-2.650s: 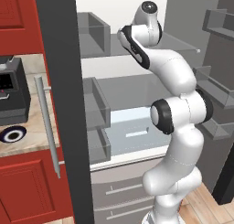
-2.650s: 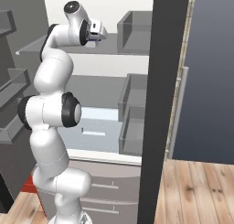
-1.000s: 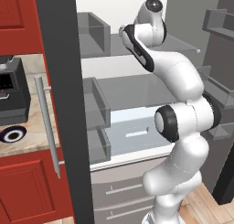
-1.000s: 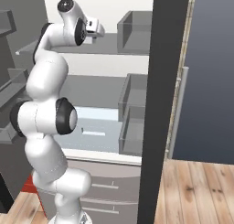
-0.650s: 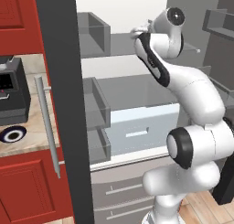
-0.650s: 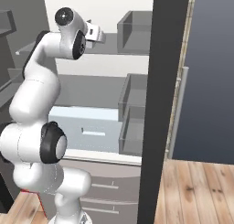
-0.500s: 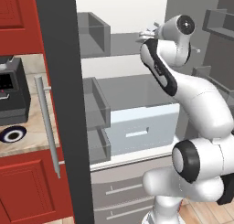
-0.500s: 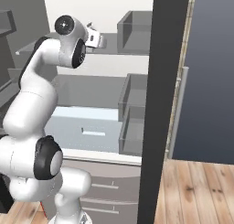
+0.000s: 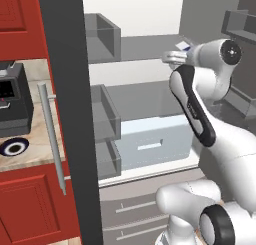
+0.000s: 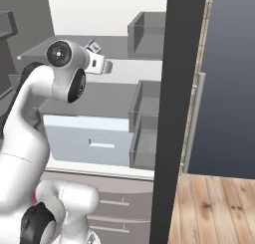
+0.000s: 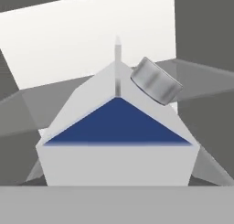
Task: Take a sugar cube from the saucer and place it inside the coffee. Then, grab milk from the fridge and place it next to the coffee on the counter to sweeten the coffee.
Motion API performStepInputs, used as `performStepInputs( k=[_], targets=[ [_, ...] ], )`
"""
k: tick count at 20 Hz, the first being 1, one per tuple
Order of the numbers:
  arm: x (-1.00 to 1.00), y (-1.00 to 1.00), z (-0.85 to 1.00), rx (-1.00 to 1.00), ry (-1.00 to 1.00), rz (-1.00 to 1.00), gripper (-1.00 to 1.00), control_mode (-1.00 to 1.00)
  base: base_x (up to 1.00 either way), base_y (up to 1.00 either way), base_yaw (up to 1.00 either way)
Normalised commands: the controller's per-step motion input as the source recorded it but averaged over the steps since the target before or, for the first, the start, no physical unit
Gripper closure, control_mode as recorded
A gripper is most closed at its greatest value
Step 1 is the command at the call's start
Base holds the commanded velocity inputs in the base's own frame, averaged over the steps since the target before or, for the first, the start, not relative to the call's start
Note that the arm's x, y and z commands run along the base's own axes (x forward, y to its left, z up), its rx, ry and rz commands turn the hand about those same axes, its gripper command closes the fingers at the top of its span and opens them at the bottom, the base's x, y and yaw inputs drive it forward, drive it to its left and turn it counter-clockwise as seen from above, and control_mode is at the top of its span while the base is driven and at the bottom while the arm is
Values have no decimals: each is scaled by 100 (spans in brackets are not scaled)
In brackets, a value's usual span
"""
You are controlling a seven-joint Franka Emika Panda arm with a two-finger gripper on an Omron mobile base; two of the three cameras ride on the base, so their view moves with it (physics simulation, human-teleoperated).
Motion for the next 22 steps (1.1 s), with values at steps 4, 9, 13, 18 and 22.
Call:
performStepInputs(
  k=[4, 9, 13, 18, 22],
  targets=[
    [-100, 0, -47, -2, 3, 0, 100, -100, 0, 0, 0],
    [-100, 0, -58, -5, 12, 0, 100, -100, 0, 0, 0],
    [-100, 0, -45, -4, 20, 0, 100, -100, 0, 0, 0],
    [-60, 0, -25, -1, 12, 0, 100, 100, -40, 0, 0],
    [0, 0, 0, 0, 0, 0, 100, 100, -100, 4, 3]
  ],
)
